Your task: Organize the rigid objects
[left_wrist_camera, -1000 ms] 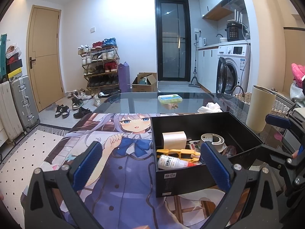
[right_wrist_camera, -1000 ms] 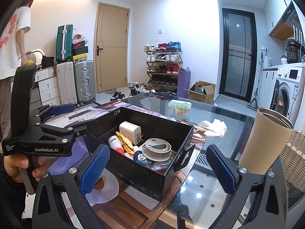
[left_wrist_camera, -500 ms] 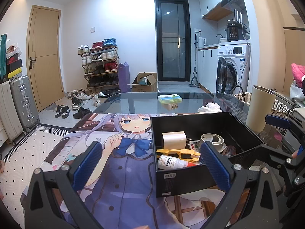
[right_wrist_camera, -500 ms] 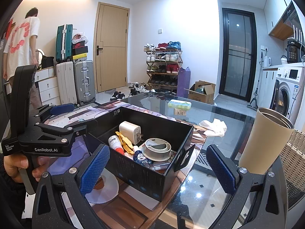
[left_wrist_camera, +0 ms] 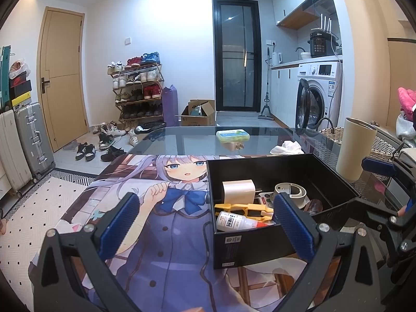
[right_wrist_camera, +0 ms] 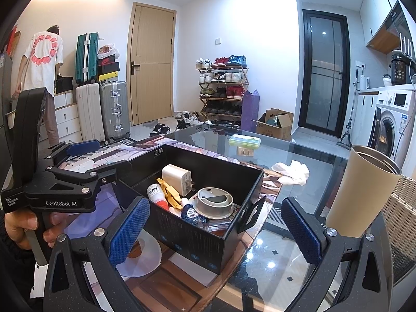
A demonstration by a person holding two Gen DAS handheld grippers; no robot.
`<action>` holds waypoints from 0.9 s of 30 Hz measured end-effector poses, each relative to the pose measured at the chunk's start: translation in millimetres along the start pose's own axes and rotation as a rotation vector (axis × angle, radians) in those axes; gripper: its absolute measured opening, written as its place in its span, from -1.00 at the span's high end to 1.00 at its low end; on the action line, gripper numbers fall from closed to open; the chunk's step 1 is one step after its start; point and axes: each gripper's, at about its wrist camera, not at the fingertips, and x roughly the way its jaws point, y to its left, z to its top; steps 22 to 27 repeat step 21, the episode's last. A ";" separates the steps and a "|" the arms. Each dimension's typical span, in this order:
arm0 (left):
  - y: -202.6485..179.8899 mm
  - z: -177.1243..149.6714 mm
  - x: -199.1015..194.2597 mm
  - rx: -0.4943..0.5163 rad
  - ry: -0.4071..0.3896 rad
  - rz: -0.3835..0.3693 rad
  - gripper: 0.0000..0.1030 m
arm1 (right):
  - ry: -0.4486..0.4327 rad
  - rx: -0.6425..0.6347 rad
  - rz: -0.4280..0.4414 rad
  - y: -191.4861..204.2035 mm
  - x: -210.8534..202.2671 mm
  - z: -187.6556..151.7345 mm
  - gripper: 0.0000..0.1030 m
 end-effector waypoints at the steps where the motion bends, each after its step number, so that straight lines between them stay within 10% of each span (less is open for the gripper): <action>1: 0.4 0.0 0.4 -0.001 0.002 0.000 -1.00 | -0.003 -0.001 0.000 0.1 -0.4 -0.1 -0.99; 27: -0.5 -0.4 -0.2 0.011 -0.006 -0.002 -1.00 | -0.003 -0.001 0.000 0.6 0.1 -0.9 -0.99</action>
